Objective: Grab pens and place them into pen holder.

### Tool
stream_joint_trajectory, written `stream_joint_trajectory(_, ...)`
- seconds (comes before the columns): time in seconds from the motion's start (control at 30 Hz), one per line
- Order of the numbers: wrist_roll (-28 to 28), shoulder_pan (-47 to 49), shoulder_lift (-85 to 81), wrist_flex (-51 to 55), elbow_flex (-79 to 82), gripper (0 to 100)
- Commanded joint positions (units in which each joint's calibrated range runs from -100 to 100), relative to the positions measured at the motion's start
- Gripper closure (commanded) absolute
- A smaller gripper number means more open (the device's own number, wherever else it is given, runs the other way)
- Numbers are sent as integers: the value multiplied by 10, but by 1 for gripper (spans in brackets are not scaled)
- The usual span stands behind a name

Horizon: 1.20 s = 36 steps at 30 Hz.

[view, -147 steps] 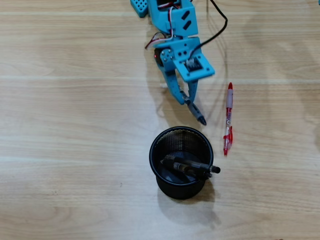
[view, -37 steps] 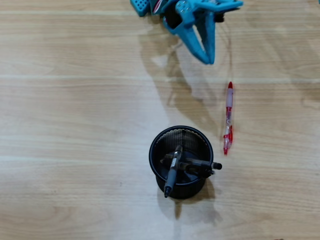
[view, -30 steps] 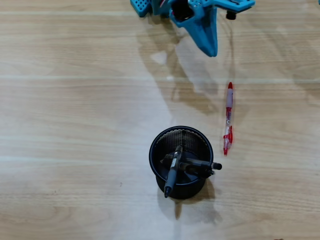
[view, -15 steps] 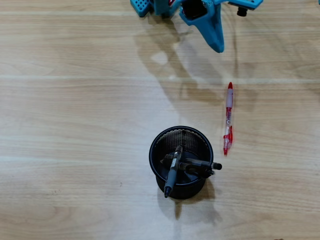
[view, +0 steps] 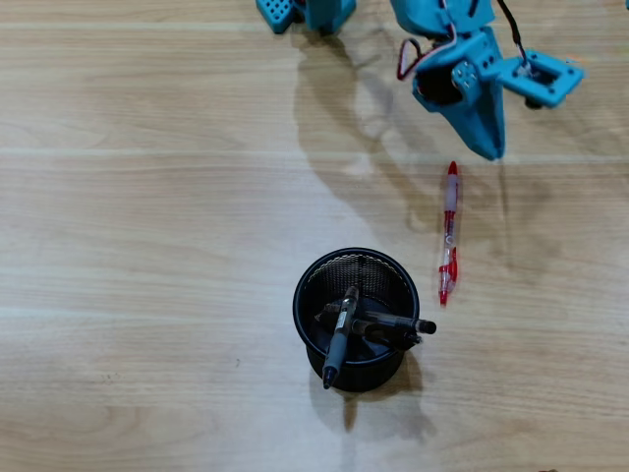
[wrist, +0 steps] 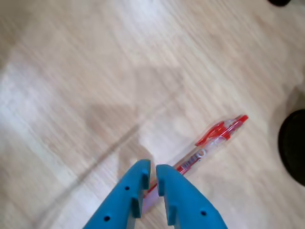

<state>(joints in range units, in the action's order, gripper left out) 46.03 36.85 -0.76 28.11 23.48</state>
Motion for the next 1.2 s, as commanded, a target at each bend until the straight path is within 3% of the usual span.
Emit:
stream_joint_trajectory(0.0,65,-14,68,-3,-95,98)
stream_joint_trajectory(0.2,112,-50,147,18,-174,98)
stream_joint_trajectory(0.43,125,-88,157,296,-292,98)
stream_joint_trajectory(0.53,131,-92,159,357,-319,98)
stream_joint_trajectory(0.87,155,-72,212,325,-354,97)
stream_joint_trajectory(1.17,156,-58,264,312,-405,85)
